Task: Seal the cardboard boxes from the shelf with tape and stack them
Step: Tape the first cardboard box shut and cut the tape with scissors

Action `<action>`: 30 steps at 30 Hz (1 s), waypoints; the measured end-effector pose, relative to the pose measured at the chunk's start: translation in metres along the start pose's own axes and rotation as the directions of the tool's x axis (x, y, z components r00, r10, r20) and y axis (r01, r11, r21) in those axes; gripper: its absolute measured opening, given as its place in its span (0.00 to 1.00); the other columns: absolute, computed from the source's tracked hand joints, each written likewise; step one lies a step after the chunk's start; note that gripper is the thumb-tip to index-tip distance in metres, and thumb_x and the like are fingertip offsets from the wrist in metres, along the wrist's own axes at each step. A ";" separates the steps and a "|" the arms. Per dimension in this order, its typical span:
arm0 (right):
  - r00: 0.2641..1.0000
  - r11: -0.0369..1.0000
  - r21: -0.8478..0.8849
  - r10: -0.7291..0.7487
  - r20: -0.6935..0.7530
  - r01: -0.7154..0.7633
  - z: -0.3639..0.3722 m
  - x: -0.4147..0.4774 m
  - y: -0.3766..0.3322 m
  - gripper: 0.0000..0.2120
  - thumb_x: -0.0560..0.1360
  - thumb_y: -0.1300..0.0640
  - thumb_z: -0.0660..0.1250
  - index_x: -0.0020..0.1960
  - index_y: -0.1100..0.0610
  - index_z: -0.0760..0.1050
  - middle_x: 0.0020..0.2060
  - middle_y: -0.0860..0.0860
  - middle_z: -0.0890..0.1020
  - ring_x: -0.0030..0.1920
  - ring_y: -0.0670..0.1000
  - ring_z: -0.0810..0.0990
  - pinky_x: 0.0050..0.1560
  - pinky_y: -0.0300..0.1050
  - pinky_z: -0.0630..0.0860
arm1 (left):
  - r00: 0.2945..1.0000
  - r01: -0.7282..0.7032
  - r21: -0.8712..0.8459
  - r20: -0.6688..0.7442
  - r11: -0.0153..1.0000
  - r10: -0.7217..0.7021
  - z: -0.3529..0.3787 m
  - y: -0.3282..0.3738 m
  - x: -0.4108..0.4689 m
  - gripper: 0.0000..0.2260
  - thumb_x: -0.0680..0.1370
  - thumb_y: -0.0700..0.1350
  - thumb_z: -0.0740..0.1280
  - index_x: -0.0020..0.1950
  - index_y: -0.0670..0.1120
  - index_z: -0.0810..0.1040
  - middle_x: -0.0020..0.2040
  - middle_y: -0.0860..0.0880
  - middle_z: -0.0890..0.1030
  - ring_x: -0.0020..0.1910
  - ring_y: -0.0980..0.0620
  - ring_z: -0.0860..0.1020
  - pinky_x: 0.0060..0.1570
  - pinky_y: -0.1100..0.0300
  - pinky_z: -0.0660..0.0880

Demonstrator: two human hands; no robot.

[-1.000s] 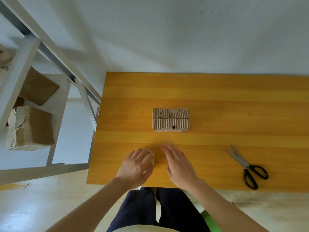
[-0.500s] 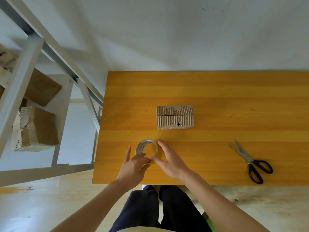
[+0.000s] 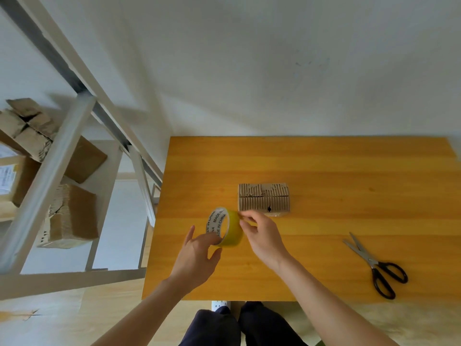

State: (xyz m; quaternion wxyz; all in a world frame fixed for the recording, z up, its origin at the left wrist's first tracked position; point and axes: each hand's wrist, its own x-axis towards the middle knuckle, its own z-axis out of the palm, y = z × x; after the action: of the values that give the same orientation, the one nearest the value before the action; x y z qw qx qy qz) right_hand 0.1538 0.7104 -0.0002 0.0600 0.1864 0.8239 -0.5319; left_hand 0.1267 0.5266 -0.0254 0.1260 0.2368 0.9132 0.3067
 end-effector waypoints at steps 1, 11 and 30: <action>1.000 1.000 -0.010 -0.018 -0.021 0.017 -0.002 0.001 -0.003 0.12 0.81 0.58 0.63 0.62 0.59 0.77 0.60 0.51 0.79 0.62 0.47 0.75 0.57 0.35 0.72 | 1.000 -0.006 -0.004 0.005 1.000 0.006 -0.002 0.002 0.003 0.08 0.76 0.44 0.69 0.55 0.47 0.78 0.55 0.52 0.81 0.60 0.53 0.77 0.73 0.59 0.48; 0.991 0.986 -0.105 -0.135 -0.008 0.134 -0.026 0.018 -0.033 0.02 0.77 0.61 0.69 0.47 0.56 0.81 0.44 0.46 0.81 0.46 0.44 0.78 0.47 0.33 0.74 | 0.992 -0.109 0.035 0.068 0.993 0.107 -0.018 0.017 0.018 0.07 0.79 0.50 0.64 0.50 0.48 0.69 0.45 0.49 0.79 0.33 0.52 0.74 0.29 0.57 0.69; 0.990 0.997 0.081 0.002 0.141 -0.014 -0.046 0.030 -0.056 0.04 0.78 0.58 0.68 0.44 0.56 0.80 0.40 0.52 0.80 0.39 0.47 0.75 0.42 0.37 0.72 | 0.910 -0.396 0.211 -0.043 0.894 0.413 -0.051 0.013 0.043 0.14 0.73 0.40 0.73 0.48 0.50 0.68 0.43 0.47 0.82 0.47 0.46 0.82 0.43 0.50 0.82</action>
State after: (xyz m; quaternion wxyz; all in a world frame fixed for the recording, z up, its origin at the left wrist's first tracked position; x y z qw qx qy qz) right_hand 0.1095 0.7386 0.0579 0.1126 0.1539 0.7944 -0.5768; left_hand 0.0750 0.5317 0.0190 -0.0042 0.4195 0.8743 0.2442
